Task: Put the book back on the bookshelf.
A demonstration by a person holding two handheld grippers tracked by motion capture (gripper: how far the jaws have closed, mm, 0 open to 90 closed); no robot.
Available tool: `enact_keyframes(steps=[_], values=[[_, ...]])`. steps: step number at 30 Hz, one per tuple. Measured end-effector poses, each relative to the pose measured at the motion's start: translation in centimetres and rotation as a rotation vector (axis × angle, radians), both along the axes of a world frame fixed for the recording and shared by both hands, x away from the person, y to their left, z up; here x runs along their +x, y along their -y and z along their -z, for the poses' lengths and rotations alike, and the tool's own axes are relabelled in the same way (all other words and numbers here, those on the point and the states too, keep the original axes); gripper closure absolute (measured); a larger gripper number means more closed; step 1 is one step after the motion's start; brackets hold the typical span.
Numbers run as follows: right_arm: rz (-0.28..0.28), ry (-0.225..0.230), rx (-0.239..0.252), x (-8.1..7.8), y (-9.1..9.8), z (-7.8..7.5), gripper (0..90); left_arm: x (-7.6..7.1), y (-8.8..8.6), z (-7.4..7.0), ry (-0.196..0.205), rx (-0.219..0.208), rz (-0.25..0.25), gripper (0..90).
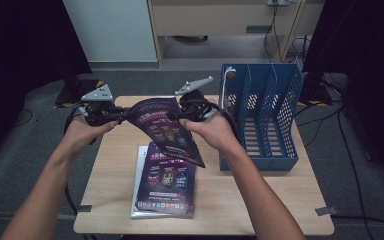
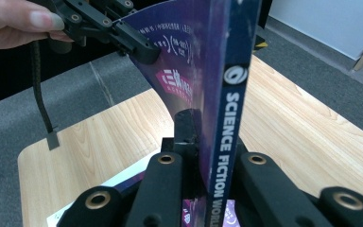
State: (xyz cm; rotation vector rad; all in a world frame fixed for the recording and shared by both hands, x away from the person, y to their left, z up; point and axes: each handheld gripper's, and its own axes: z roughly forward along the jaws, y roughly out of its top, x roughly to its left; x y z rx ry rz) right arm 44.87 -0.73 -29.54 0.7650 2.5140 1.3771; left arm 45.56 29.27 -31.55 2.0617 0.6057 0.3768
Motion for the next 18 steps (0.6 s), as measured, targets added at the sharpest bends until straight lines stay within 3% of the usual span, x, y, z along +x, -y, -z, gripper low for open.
enact_keyframes(steps=[9, 13, 18], values=[[-0.002, -0.011, -0.006, 0.2, -0.1, 0.7, 83.1, -0.3, 0.0, -1.4, 0.015, 0.032, -0.005, 79.3], [0.0, -0.017, -0.011, 0.3, 0.0, 1.1, 82.4, -0.4, 0.2, -1.6, 0.021, 0.055, -0.003, 79.4], [0.002, -0.026, 0.003, 0.5, 0.4, 1.8, 81.0, -0.4, 0.6, -1.6, 0.021, 0.054, 0.0, 79.6]])
